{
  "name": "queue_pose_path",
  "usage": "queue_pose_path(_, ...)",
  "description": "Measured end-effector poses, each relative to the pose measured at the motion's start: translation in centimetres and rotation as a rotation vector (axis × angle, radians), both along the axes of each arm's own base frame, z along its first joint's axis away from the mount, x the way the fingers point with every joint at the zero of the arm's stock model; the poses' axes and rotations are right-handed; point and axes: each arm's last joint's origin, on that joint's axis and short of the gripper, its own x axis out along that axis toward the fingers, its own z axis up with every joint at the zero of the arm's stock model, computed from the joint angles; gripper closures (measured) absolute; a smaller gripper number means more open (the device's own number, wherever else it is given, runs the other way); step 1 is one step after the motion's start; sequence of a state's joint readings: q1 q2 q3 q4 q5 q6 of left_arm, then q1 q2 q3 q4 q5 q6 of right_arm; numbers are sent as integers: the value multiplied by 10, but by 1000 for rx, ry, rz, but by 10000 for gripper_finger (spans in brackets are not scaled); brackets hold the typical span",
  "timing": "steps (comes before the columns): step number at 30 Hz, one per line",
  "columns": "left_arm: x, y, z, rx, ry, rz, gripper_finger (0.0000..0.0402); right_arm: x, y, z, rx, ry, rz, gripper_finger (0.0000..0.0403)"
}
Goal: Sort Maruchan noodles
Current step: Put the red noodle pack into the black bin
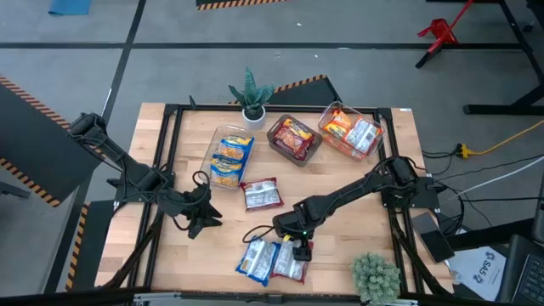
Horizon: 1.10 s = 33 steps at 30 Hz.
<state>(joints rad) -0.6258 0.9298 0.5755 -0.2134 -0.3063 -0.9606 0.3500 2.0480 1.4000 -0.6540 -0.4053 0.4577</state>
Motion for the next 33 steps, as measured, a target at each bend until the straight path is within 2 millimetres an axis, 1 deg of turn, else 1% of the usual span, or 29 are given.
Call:
queue_pose_path(5, 0, 1, 0, 8, -5, 16, 252, 6, 4, -7, 63, -104, -33, 71)
queue_pose_path(7, 0, 1, 0, 9, -6, 17, 252, 6, 4, -10, 83, -126, -43, 88)
queue_pose_path(9, 0, 1, 0, 10, -6, 18, 252, 6, 3, -13, 97, -138, -43, 114)
queue_pose_path(12, 0, 1, 0, 14, -6, 23, 252, 3, 2, -16, 103, -127, -43, 168)
queue_pose_path(19, 1, 2, 0, 34, -16, 56, 252, 1, 1, -19, 77, -123, -44, 311)
queue_pose_path(23, 0, 3, -1, 41, -11, 60, 252, 1, 1, -19, 74, -125, -43, 378)
queue_pose_path(25, 0, 3, -1, 42, -12, 63, 252, 1, 1, -19, 71, -127, -40, 393)
queue_pose_path(29, 0, 3, -1, 43, -12, 64, 252, -2, -2, -13, 49, -120, -47, 392)
queue_pose_path(31, 0, 3, -1, 43, -12, 64, 253, -6, -6, -6, 22, -116, -47, 397)
queue_pose_path(33, 0, 3, -1, 44, -12, 64, 253, -9, -13, 7, -9, -136, -54, 398)
